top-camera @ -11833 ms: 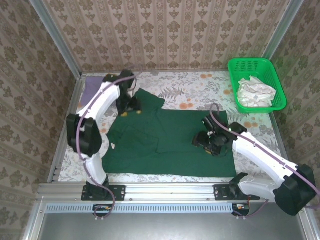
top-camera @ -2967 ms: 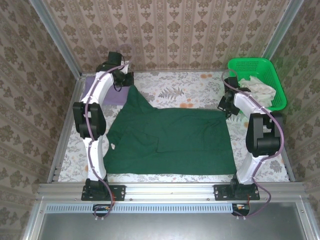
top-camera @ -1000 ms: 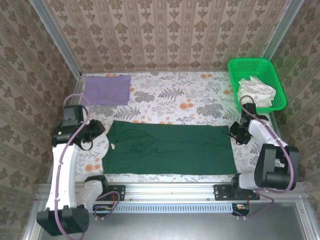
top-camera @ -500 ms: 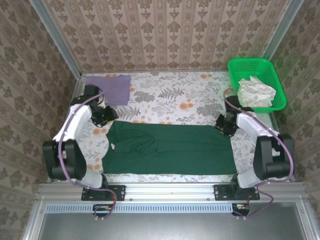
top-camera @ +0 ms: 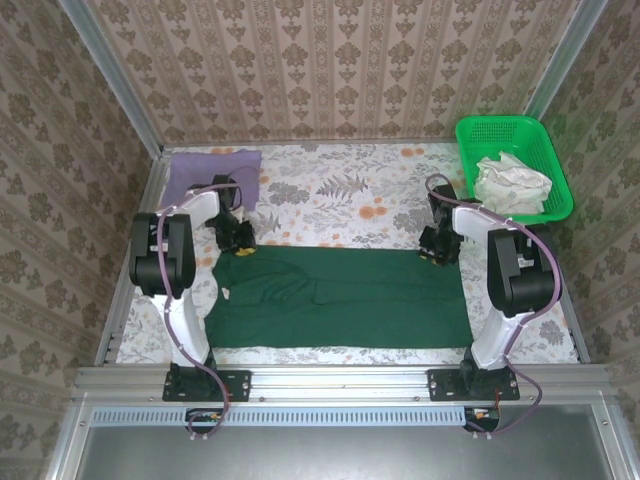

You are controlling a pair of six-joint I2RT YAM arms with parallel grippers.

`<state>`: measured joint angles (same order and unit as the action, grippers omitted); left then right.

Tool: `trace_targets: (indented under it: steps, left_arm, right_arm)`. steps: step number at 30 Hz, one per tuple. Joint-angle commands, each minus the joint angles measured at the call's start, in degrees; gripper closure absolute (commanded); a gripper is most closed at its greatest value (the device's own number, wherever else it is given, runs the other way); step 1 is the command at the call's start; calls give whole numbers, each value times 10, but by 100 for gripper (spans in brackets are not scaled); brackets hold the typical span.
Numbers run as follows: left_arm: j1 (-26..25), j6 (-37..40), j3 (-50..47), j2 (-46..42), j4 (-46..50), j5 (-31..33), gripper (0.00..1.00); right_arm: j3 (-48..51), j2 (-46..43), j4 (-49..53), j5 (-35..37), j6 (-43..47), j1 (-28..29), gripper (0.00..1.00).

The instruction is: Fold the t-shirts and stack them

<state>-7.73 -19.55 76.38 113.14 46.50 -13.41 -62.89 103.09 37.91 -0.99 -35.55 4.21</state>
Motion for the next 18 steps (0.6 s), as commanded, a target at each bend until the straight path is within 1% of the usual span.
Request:
trace_targets:
  steps: [1,3,5,7,9,11,13,14,16,18]
  left_arm:
    - [14,-28,-8,17,17,133,82]
    - [26,-34,0,15,12,148,80]
    - [34,-34,20,19,18,135,77]
    - [34,-31,46,24,33,133,74]
    - [34,-29,61,19,39,114,66]
    - [32,-29,69,3,40,90,56]
    - [29,-29,76,-17,50,84,45]
    - [28,-32,77,-29,54,83,42]
    - [29,-37,72,-57,63,87,38]
    - [29,-42,55,-85,62,82,38]
  right_arm:
    - [-6,33,1,47,-14,-19,69]
    - [-16,35,-2,48,-15,-22,65]
    - [-30,34,-6,39,-9,-22,59]
    - [-41,20,-12,30,-6,-17,50]
    - [-38,-8,-27,22,-4,-6,43]
    - [-23,-49,-55,4,-6,14,39]
    - [-8,-92,-68,-10,-16,54,37]
    - [-2,-106,-94,-23,-18,76,37]
    - [5,-126,-126,-55,-25,138,39]
    - [1,-121,-159,-93,-38,200,44]
